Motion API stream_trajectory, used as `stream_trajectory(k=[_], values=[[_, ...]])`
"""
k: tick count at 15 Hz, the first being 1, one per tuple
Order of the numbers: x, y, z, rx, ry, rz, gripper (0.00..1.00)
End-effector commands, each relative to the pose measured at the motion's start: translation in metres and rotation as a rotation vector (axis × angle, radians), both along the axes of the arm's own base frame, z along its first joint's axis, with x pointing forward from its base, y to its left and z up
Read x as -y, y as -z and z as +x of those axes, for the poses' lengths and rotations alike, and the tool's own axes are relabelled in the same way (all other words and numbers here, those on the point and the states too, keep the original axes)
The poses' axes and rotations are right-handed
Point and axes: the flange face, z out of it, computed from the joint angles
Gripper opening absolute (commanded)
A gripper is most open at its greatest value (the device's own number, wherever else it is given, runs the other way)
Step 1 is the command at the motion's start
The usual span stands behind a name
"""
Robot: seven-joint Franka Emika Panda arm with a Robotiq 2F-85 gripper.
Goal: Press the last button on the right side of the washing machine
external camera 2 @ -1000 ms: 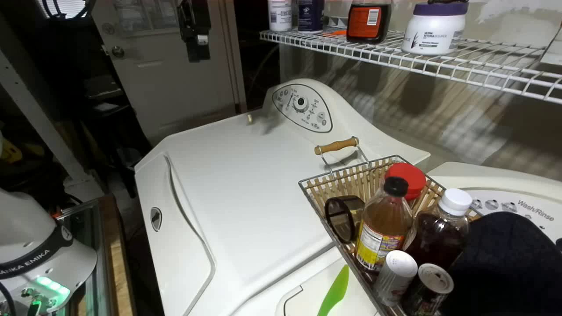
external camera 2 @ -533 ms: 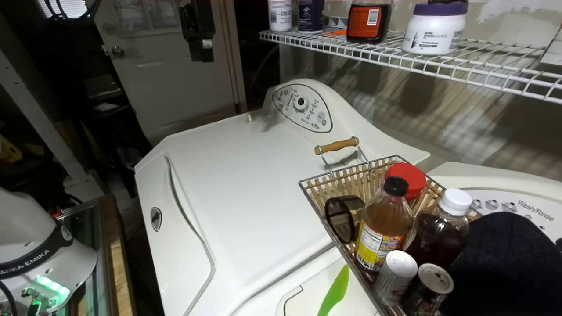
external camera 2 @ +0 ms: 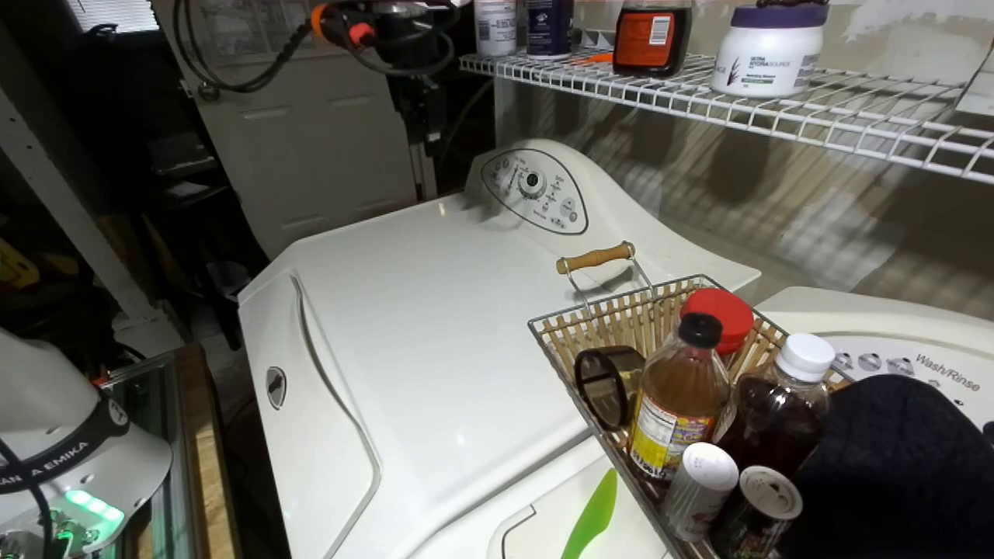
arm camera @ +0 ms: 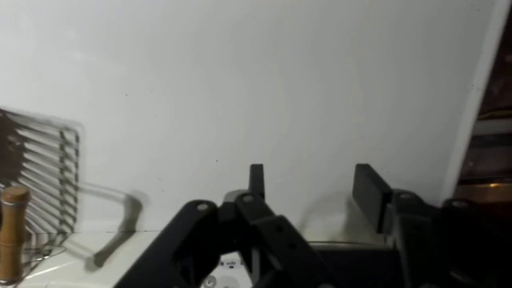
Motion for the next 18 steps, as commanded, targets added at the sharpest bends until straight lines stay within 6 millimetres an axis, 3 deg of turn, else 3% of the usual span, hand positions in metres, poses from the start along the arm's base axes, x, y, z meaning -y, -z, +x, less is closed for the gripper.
stream_trajectory(k=[1,5,6,10,18], values=[[-0.003,0.046,0.040,0.077,-0.020,0.046,0.30],[0.000,0.089,0.074,0.183,-0.025,0.079,0.03],[0.001,0.096,0.080,0.201,-0.023,0.090,0.01],[0.005,0.124,0.098,0.273,-0.014,0.102,0.00],[0.017,0.153,0.125,0.363,-0.014,0.098,0.00]])
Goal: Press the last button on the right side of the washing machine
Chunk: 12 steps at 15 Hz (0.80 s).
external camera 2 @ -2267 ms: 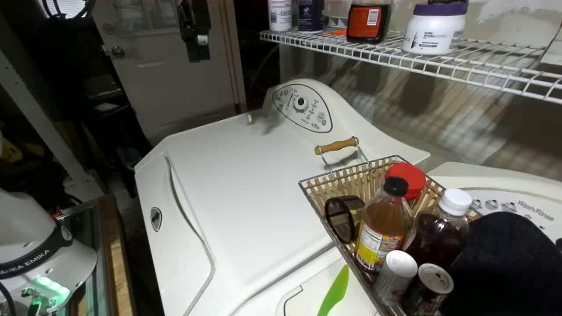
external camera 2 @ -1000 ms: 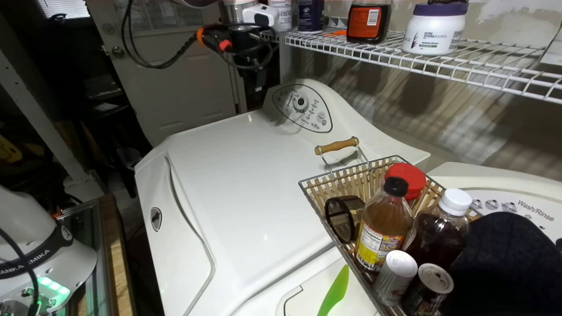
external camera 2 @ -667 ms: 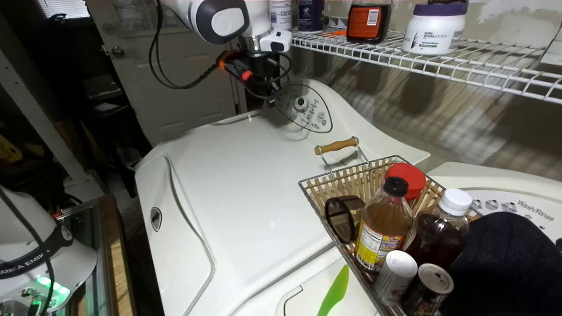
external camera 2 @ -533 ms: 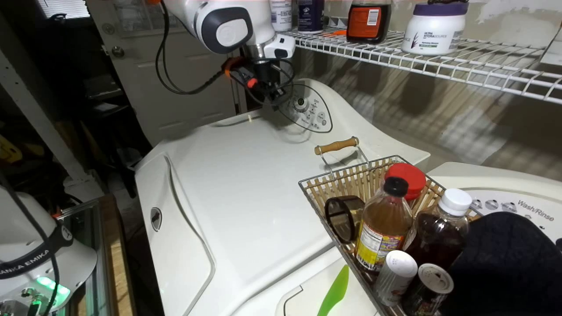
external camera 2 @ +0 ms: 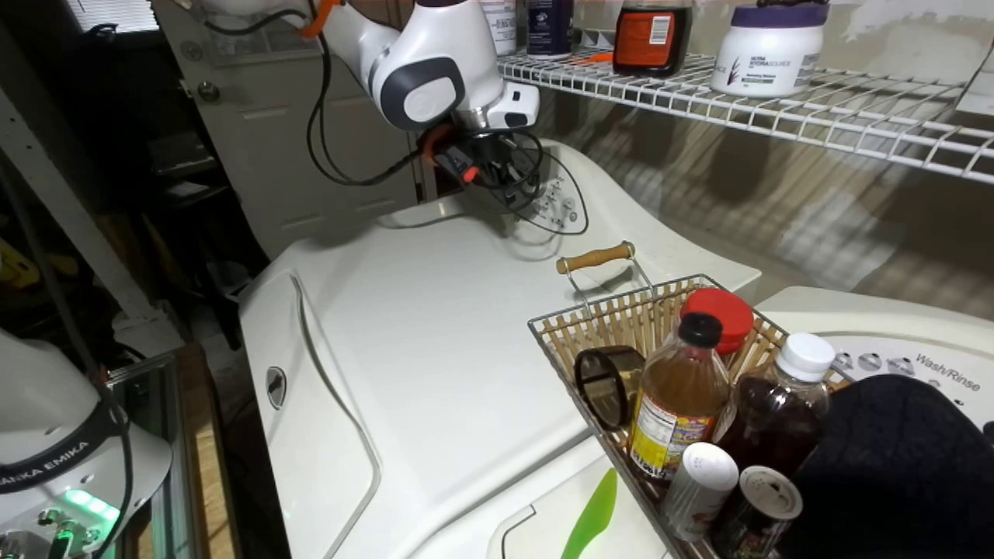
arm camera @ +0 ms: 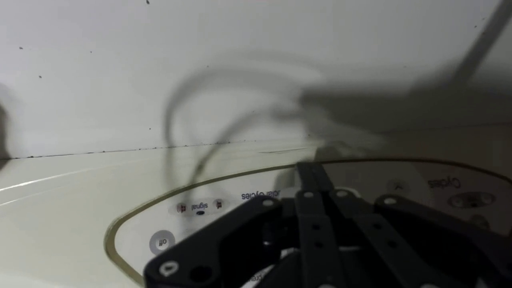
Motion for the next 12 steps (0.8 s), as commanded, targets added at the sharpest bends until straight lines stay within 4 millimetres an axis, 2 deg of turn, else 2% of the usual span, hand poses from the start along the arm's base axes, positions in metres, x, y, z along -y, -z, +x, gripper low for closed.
stream_trajectory(k=[1,12], values=[[0.009,0.010,0.018,0.034,0.001,0.000,0.00],[0.015,0.026,0.033,0.092,0.045,-0.012,0.00]])
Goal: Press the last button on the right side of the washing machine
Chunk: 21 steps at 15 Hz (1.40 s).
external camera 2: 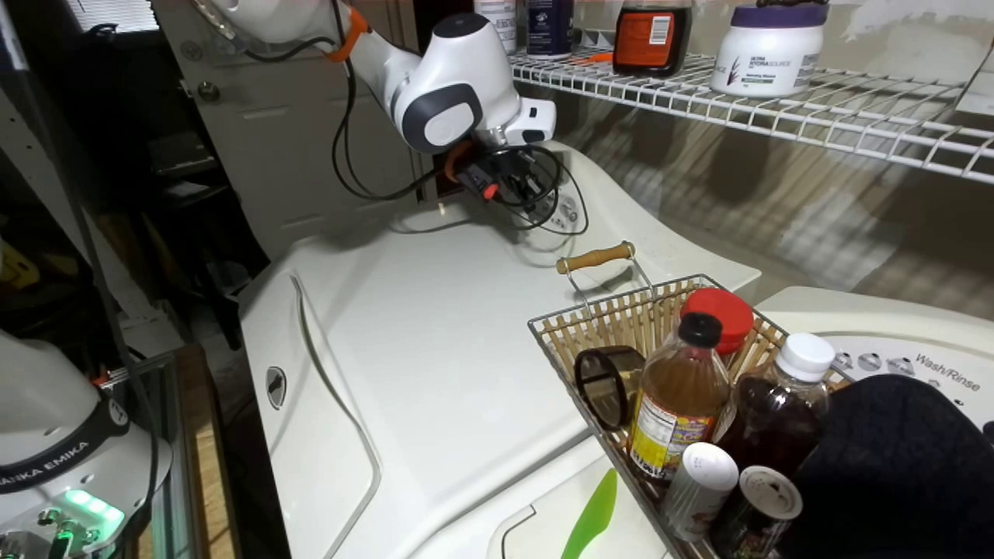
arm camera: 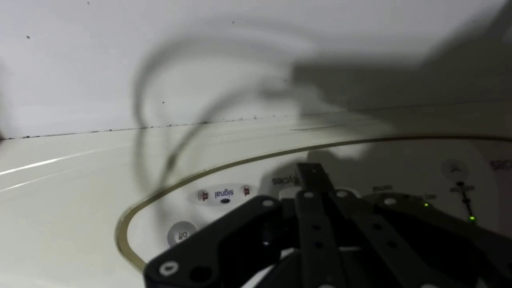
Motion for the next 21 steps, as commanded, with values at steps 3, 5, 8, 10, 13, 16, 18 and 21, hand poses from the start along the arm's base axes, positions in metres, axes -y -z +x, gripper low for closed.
stream_trajectory(k=[3,5,8,10,13,16,18,21], values=[[-0.0002,0.0029,0.0099,0.034,0.021,-0.004,0.00],[-0.0001,0.0038,0.0101,0.034,0.029,-0.005,0.00],[-0.0014,0.0054,0.0109,0.033,0.035,-0.005,0.00],[-0.0026,0.0054,0.0118,0.034,0.039,-0.006,0.00],[-0.0020,0.0050,0.0128,0.036,0.052,-0.012,0.00],[0.0026,0.0045,0.0140,0.051,0.073,-0.021,0.00],[0.0044,0.0050,0.0148,0.054,0.083,-0.022,0.00],[0.0018,0.0059,0.0171,0.053,0.088,-0.021,0.00]])
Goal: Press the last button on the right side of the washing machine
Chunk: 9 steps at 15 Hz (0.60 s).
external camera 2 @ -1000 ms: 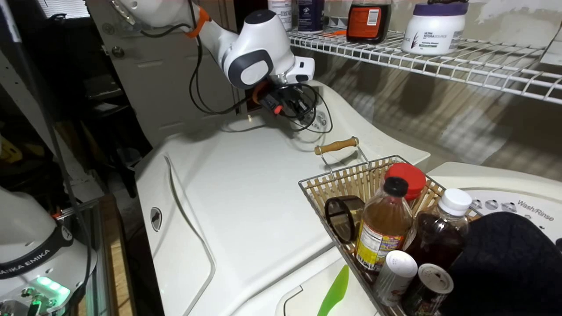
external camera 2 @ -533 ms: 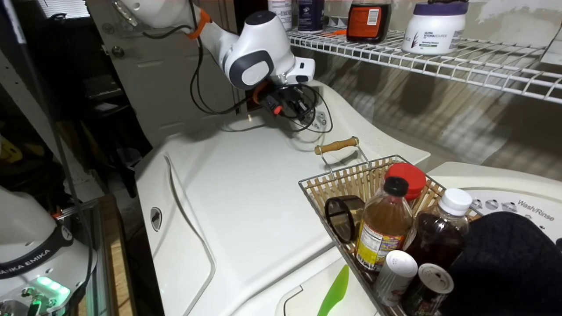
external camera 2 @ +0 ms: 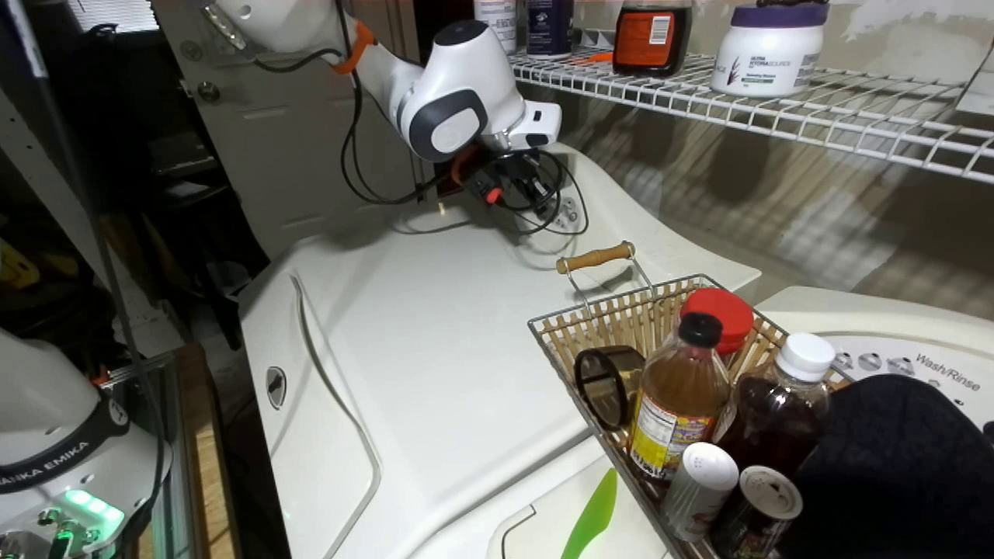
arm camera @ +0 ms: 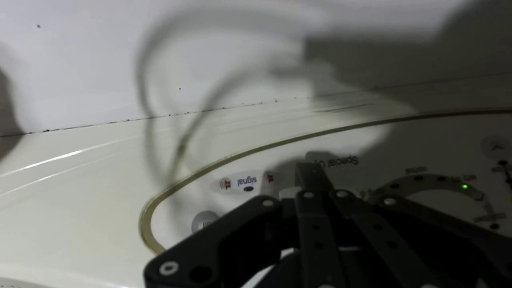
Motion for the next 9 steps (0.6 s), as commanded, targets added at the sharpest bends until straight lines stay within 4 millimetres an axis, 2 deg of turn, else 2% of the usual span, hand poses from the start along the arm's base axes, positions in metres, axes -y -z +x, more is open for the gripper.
stream_trajectory(k=[1,6,7,9], values=[[-0.0061,0.0011,0.0110,0.015,0.014,-0.008,0.00],[-0.0117,0.0019,0.0152,0.001,0.013,-0.008,0.00],[-0.0101,0.0008,0.0067,0.003,0.002,0.001,0.01],[-0.0110,0.0018,0.0082,0.003,0.003,0.002,0.01]])
